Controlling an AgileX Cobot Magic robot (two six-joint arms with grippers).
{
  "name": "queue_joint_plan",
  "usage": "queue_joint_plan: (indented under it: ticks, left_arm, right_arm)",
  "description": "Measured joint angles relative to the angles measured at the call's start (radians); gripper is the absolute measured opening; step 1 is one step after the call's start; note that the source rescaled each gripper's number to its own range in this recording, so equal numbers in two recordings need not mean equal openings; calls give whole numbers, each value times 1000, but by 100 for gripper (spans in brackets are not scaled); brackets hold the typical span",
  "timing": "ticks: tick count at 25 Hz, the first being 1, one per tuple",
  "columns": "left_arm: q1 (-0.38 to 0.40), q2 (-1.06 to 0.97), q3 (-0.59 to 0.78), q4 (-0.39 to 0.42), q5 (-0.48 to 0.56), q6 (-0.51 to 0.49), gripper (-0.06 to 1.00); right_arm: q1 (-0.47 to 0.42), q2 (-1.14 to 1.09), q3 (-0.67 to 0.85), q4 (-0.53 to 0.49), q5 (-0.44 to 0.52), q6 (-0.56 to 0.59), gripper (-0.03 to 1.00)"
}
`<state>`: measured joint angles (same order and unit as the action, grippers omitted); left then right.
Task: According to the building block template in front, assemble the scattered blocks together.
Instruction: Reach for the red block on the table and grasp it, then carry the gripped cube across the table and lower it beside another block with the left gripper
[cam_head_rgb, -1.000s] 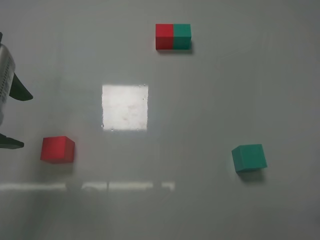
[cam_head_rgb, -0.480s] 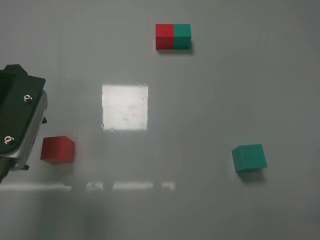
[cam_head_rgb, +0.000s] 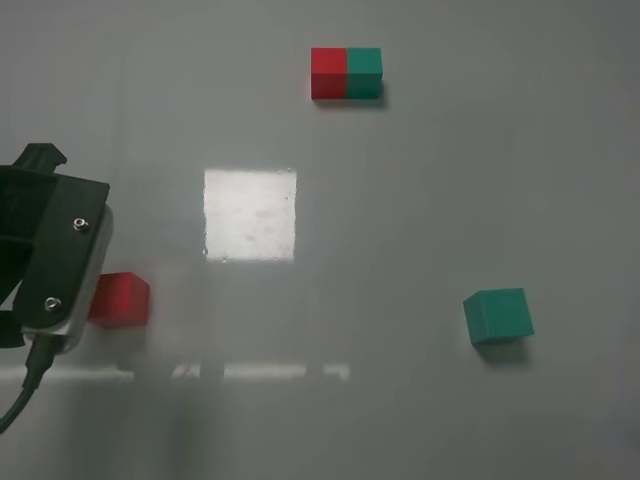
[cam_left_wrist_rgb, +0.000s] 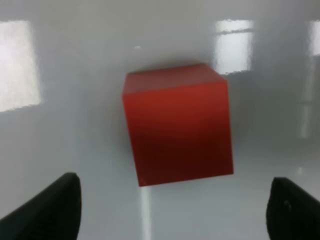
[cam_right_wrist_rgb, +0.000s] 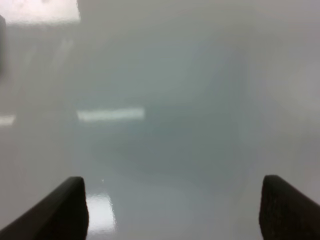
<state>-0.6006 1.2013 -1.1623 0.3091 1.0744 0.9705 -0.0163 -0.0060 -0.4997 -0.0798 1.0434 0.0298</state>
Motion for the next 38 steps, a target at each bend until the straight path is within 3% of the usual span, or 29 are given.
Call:
queue_joint_plan:
  ticks: [26,29,34,38]
  left_arm:
    - [0,94,4,-21,-53,-2,89]
    - [0,100,4,-20,-52,-4,65]
    - [0,116,4,-19,-47,-5,2]
    - [0,116,4,-14,-42,-5,1]
  right_arm:
    - [0,0,0,0,0,1,83]
    - [0,0,0,0,0,1,83]
    - [0,0,0,0,0,1,83]
    - [0,0,0,0,0,0,76]
